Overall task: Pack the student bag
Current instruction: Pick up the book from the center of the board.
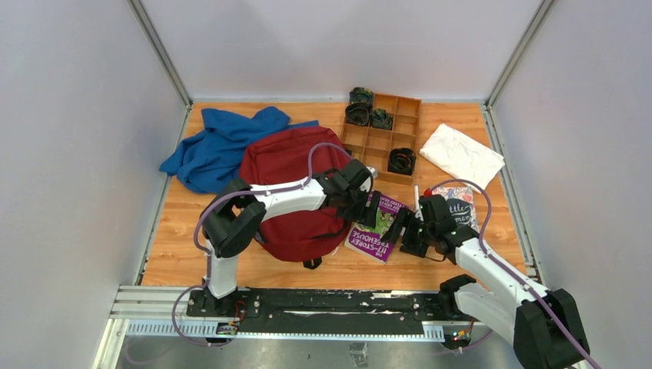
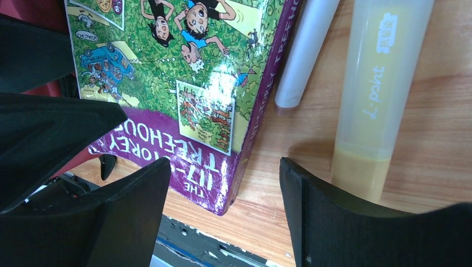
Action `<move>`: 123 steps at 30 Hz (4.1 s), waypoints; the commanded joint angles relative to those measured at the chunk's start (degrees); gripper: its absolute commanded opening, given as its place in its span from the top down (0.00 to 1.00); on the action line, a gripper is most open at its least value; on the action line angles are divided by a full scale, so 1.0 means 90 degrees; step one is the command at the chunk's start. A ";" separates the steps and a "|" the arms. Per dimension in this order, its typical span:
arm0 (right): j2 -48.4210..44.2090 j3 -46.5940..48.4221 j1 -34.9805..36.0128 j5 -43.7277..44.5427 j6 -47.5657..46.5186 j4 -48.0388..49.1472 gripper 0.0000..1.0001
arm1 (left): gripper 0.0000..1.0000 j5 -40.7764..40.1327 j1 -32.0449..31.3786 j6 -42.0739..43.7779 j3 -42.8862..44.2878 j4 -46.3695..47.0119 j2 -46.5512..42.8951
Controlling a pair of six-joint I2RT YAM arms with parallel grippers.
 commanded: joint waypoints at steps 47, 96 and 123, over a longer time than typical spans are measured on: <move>-0.0149 0.1283 -0.0106 -0.0134 -0.0754 -0.0659 0.25 | 1.00 0.1664 0.0378 0.1309 0.0140 -0.0434 -0.1228; -0.1365 0.2334 -0.1764 -0.5350 -0.0250 0.0968 0.07 | 1.00 0.3952 0.0967 0.4391 0.1229 -0.2069 -0.3201; -0.1046 0.1856 -0.1020 -0.2436 0.0267 0.0036 1.00 | 0.00 0.2173 0.1341 0.3402 0.2334 -0.3113 -0.1957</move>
